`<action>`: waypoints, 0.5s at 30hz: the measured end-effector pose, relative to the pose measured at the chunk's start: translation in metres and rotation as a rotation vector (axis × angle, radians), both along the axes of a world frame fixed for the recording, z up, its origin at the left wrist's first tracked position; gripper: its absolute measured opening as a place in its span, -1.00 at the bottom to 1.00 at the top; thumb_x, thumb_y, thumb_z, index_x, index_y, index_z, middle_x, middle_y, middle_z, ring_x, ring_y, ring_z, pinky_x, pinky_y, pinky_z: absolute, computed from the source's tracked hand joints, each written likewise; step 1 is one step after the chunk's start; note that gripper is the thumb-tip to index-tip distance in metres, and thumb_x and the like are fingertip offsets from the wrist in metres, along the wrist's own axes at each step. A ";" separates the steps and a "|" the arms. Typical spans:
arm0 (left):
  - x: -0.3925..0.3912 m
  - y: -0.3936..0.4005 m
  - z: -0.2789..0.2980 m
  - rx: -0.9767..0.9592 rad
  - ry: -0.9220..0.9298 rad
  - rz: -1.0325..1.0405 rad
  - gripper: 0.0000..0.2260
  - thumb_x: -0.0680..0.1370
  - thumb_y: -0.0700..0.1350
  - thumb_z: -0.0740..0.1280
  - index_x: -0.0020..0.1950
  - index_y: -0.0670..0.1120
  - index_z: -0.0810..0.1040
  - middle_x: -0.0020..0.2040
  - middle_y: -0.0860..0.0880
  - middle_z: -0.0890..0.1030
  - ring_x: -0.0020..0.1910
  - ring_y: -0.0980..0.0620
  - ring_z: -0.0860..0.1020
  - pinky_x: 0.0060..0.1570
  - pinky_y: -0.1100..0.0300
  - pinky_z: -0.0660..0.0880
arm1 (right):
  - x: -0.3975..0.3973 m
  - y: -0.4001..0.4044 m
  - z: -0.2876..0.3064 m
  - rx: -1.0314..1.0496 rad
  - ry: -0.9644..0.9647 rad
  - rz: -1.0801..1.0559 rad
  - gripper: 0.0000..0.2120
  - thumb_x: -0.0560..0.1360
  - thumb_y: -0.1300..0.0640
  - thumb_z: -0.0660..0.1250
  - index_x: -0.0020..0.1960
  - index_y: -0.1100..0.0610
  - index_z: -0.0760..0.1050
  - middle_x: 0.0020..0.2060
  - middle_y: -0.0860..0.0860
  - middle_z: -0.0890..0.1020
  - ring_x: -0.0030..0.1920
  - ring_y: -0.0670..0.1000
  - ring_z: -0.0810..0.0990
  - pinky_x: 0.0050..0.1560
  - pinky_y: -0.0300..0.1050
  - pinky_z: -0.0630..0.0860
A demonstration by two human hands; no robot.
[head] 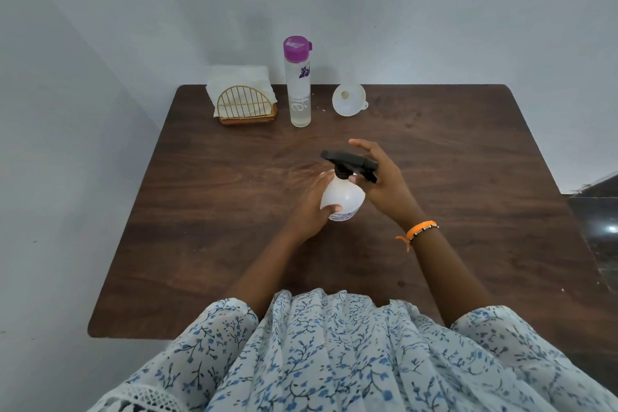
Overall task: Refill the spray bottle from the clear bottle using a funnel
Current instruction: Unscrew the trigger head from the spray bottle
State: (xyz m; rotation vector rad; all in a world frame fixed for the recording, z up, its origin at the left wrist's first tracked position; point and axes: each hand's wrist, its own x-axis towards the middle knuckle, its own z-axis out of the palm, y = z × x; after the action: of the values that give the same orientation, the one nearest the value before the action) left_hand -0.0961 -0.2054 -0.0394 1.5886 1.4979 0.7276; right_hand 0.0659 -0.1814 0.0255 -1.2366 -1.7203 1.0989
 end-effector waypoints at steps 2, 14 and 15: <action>0.001 -0.001 0.002 0.007 -0.004 -0.004 -0.41 0.49 -0.25 0.36 0.45 -0.20 0.20 0.49 -0.14 0.22 0.47 -0.05 0.17 0.33 0.31 0.07 | 0.003 0.002 0.002 -0.006 0.010 0.038 -0.41 0.38 0.33 0.44 0.32 0.04 0.34 0.08 -0.03 0.56 0.11 -0.09 0.55 0.13 -0.27 0.48; -0.001 -0.002 0.006 -0.014 0.081 -0.033 -0.40 0.50 -0.09 0.32 0.48 -0.14 0.16 0.50 -0.09 0.19 0.48 -0.07 0.16 0.46 -0.06 0.10 | -0.016 -0.003 0.009 0.047 0.069 -0.133 -0.71 0.40 0.34 0.42 0.04 0.08 0.48 -0.11 0.01 0.56 -0.13 -0.15 0.53 -0.11 -0.43 0.42; -0.001 -0.002 0.007 -0.015 0.103 -0.037 -0.38 0.49 -0.05 0.31 0.48 -0.13 0.14 0.51 -0.09 0.19 0.48 -0.07 0.16 0.46 -0.04 0.09 | -0.015 -0.003 0.010 0.028 0.092 -0.146 -0.69 0.41 0.34 0.41 0.10 0.12 0.49 -0.07 0.01 0.58 -0.07 -0.13 0.56 -0.07 -0.44 0.44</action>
State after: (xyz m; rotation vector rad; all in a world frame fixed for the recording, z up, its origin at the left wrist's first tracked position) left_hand -0.0968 -0.2070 -0.0329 1.6598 1.5396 0.6204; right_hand 0.0514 -0.1841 0.0356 -1.2536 -1.5470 1.0258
